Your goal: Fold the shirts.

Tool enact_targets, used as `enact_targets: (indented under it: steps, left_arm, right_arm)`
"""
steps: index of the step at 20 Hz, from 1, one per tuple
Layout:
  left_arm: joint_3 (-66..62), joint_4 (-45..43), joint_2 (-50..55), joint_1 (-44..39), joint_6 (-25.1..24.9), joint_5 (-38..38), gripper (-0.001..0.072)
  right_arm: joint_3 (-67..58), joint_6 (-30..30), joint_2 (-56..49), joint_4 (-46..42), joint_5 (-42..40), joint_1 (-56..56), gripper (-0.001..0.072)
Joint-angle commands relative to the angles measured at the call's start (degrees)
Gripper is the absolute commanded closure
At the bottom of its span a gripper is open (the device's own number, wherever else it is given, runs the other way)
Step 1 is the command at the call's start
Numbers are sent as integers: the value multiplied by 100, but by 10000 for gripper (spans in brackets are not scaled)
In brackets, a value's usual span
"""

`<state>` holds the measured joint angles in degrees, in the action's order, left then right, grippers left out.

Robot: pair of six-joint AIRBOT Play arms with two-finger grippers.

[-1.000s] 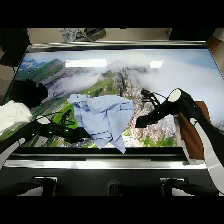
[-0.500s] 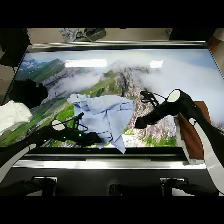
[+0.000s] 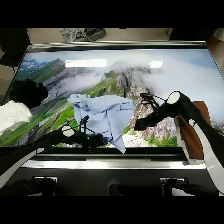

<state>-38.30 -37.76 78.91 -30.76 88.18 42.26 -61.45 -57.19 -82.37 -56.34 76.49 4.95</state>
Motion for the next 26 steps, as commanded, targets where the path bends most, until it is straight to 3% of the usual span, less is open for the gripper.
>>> enact_targets:
  steps: [1,3,7,9,11,12,13,14,17,19,22,26]
  left_arm:
    - [-4,-44,-177,20,35,-35,668]
    - [-4,-210,-339,46,31,-9,668]
    - [-9,-404,-422,44,35,33,668]
    - [-17,-404,-439,44,35,33,668]
    - [-17,-439,-466,46,15,24,668]
    - [-17,-479,-468,46,11,24,669]
    - [-17,-494,-468,46,9,31,668]
    - [-17,-494,-481,55,9,37,668]
    - [-197,-776,-780,369,-273,334,670]
    - [-739,-1755,-1399,903,-269,911,671]
    - [-2433,-3327,-2702,2026,-269,1530,671]
    - [-5497,-3969,-3703,3934,44,1344,670]
  right_arm:
    - [616,164,-7,1156,-610,2,8]
    - [1069,299,-15,2055,-1294,2,11]
    - [1207,170,-507,2538,-1974,485,15]
    - [1207,173,-730,2975,-2389,723,58]
    - [1204,173,-752,3073,-2806,756,246]
    - [1204,177,-752,3062,-2953,756,412]
    - [1204,195,-752,3062,-2933,748,627]
    - [1198,236,-737,3062,-2833,745,666]
    - [1139,960,-223,2872,-2702,651,668]
    - [809,1040,590,2293,-2686,343,668]
    - [-422,1156,2227,907,-2865,-396,668]
    - [-2459,1021,4188,-1316,-3906,-1110,668]
